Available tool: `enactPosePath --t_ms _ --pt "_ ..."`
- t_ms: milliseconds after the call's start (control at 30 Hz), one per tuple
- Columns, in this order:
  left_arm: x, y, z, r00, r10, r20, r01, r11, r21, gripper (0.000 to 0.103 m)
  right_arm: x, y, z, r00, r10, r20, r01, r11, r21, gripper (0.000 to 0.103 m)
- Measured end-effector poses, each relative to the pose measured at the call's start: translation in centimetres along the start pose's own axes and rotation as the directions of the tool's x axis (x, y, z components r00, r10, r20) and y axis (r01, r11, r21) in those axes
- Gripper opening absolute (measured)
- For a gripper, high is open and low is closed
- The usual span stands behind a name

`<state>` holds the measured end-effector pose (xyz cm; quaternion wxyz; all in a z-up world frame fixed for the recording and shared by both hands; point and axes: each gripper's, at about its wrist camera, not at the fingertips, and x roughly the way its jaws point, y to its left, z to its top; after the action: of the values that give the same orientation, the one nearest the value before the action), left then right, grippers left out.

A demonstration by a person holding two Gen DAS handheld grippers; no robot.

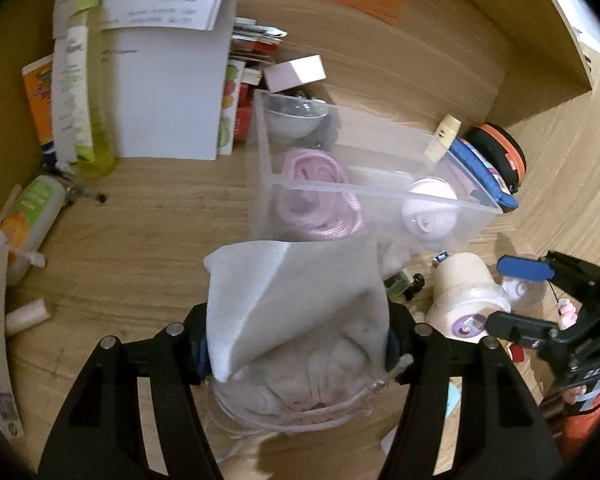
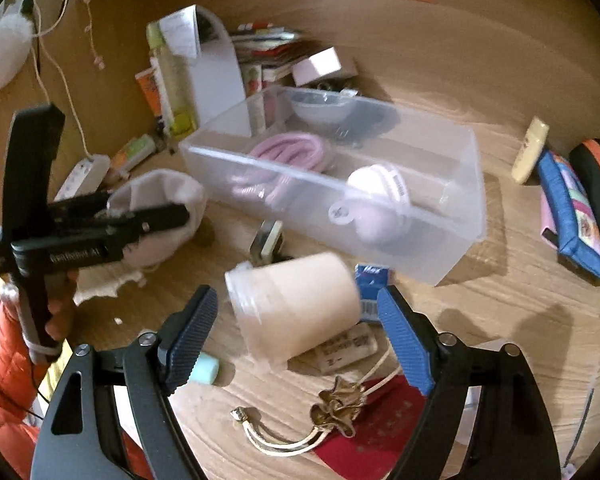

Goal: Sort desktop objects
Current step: 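Grasp the beige cylindrical container with the right tool, then carry the white pouch into the bin and open the left tool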

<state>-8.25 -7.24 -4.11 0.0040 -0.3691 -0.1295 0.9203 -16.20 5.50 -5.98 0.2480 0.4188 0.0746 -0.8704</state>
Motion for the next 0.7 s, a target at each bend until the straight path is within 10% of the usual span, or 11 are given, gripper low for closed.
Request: enactPosePath --t_ms 233,500,700 --pt "-0.9 1.0 -1.0 1.0 0.008 -0.007 -0.008 1.0 -0.029 0.063 1.6 -0.1 -0.4 1.0 0.001 0.012 -0.001 1.0 0.005 0.077" --pt "-1.5 1.0 -0.7 1.0 -0.016 0.005 0.016 0.999 -0.043 0.063 0.5 0.6 -0.1 0.999 0.014 0.052 -0.012 0.999 -0.037 0.028" --pt "-2.4 0.4 -0.2 0.999 -0.028 0.036 0.029 0.999 -0.031 0.063 1.0 0.7 0.1 1.0 -0.014 0.021 0.015 0.999 -0.041 0.041"
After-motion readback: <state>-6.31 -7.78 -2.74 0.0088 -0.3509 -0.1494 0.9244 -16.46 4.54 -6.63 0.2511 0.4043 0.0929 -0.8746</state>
